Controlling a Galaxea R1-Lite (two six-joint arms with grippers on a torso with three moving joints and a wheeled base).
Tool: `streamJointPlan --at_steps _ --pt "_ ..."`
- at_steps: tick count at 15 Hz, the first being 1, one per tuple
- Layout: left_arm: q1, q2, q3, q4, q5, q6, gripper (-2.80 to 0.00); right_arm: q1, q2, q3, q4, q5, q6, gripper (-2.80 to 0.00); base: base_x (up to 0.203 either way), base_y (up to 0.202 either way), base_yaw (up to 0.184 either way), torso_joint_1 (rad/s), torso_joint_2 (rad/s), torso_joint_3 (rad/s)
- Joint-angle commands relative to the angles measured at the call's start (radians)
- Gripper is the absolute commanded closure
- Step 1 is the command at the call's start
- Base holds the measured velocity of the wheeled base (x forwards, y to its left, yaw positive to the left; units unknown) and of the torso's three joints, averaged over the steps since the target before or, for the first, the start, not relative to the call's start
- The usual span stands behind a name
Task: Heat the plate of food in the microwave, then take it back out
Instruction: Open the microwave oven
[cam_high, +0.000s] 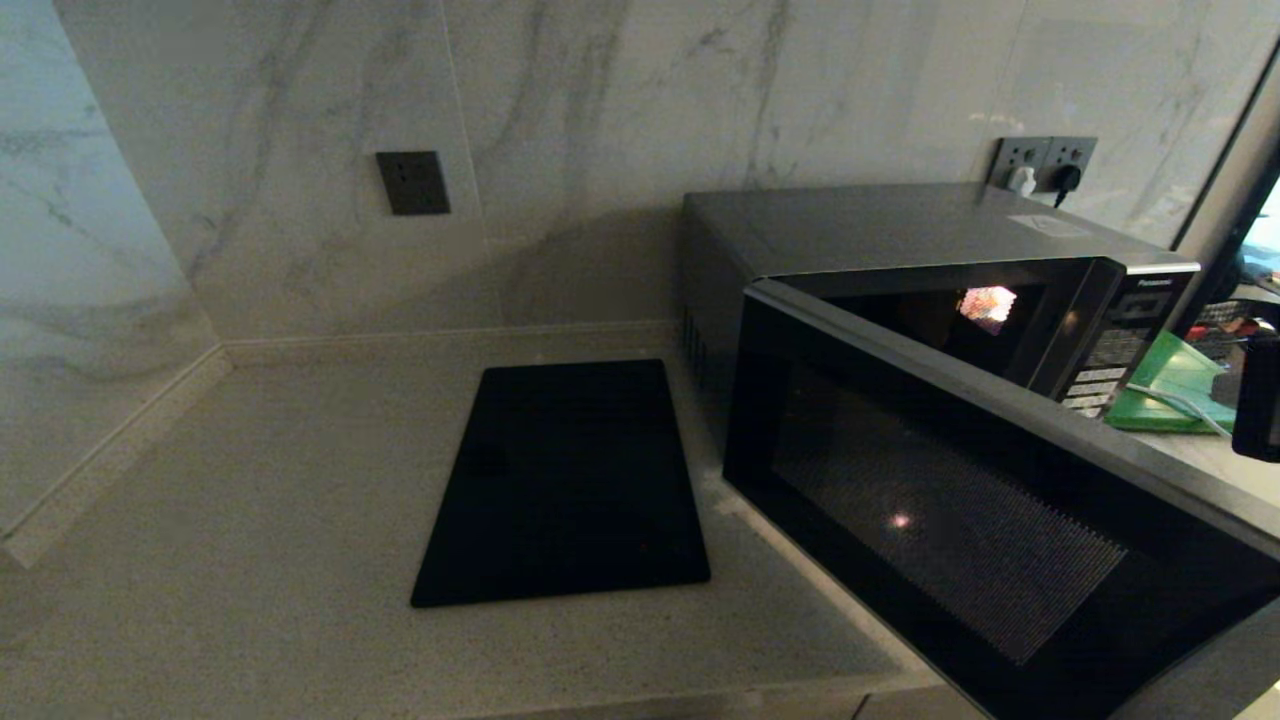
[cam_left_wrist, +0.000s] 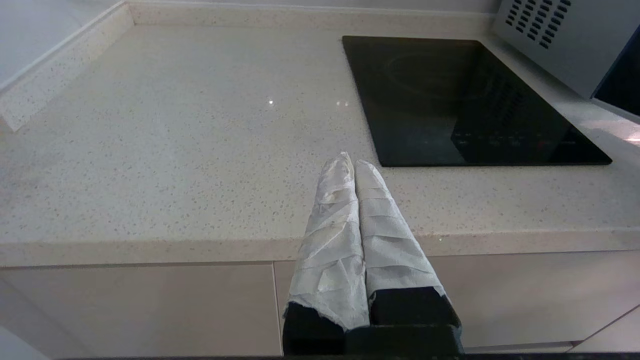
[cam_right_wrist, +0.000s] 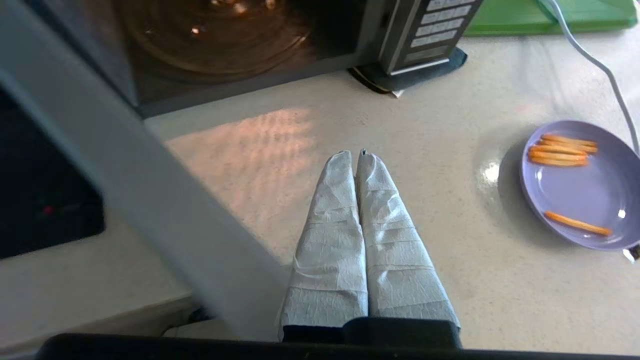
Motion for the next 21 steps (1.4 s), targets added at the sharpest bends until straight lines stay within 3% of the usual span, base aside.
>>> streamJointPlan --at_steps 1,5,8,21 --pt "0.001 0.001 0.0 0.0 0.0 -0.001 0.0 -0.024 0.051 0.012 0.004 -0.008 0.031 0.0 0.0 0.0 0.0 0.0 0.0 0.0" --pt "-0.001 0.001 0.0 -0.001 0.0 -0.001 0.0 -0.032 0.077 0.042 0.007 -0.006 0.062 0.0 0.0 0.0 0.0 0.0 0.0 0.0" --pt "0.001 0.001 0.0 -0.001 0.0 -0.001 0.0 -0.015 0.071 0.035 0.007 0.043 0.056 0.0 0.0 0.0 0.0 0.0 0.0 0.0" --pt "0.0 0.001 0.0 -0.002 0.0 -0.001 0.0 0.264 0.083 0.03 0.004 0.09 0.085 0.0 0.0 0.0 0.0 0.0 0.0 0.0"
